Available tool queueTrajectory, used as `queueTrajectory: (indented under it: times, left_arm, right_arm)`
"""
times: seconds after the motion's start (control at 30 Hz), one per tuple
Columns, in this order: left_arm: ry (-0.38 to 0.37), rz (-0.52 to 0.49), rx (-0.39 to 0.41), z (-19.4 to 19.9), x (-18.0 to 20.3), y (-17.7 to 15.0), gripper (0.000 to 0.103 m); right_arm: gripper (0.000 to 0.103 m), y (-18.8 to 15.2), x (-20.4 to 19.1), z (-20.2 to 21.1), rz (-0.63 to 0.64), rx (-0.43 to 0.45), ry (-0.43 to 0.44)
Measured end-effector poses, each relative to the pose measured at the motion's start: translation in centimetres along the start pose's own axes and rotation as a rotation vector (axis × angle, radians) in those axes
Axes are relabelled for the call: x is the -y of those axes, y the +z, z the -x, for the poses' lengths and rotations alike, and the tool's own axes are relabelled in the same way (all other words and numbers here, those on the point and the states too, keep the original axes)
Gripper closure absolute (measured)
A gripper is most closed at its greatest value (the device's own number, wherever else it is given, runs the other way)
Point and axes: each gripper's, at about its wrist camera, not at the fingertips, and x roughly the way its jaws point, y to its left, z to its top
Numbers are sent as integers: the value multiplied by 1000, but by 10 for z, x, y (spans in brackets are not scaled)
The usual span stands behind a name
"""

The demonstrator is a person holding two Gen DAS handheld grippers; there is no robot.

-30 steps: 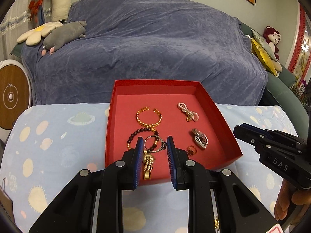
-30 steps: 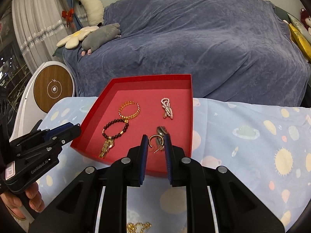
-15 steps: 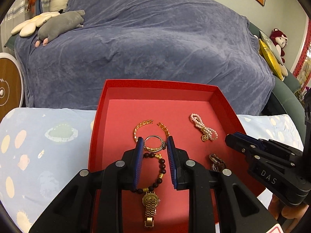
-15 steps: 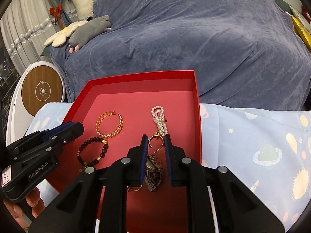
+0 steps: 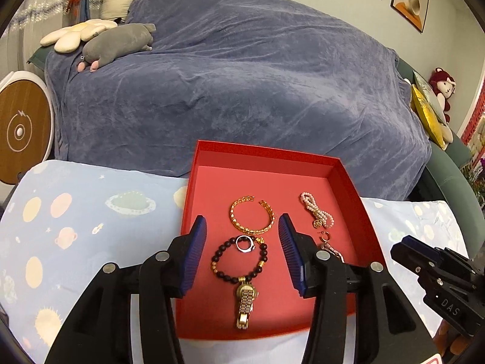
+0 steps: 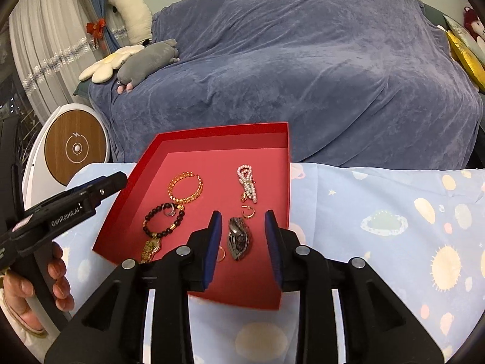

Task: Organize jewelry
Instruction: 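Withdraw both open tools from the red box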

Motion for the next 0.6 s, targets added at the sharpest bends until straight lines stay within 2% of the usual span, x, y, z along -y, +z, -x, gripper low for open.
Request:
queueTrajectory:
  times: [0.33, 0.47, 0.6]
  left_arm:
    - [25, -18, -9, 80, 6, -58, 53]
    - [35, -2, -22, 97, 9, -90, 52]
    - [33, 38, -70, 101, 4, -122, 52]
  right_arm:
    - [74, -73, -19, 79, 20, -26, 7]
    - [74, -107, -21, 85, -1, -65, 15]
    - [74, -131, -26, 76, 15, -111, 7]
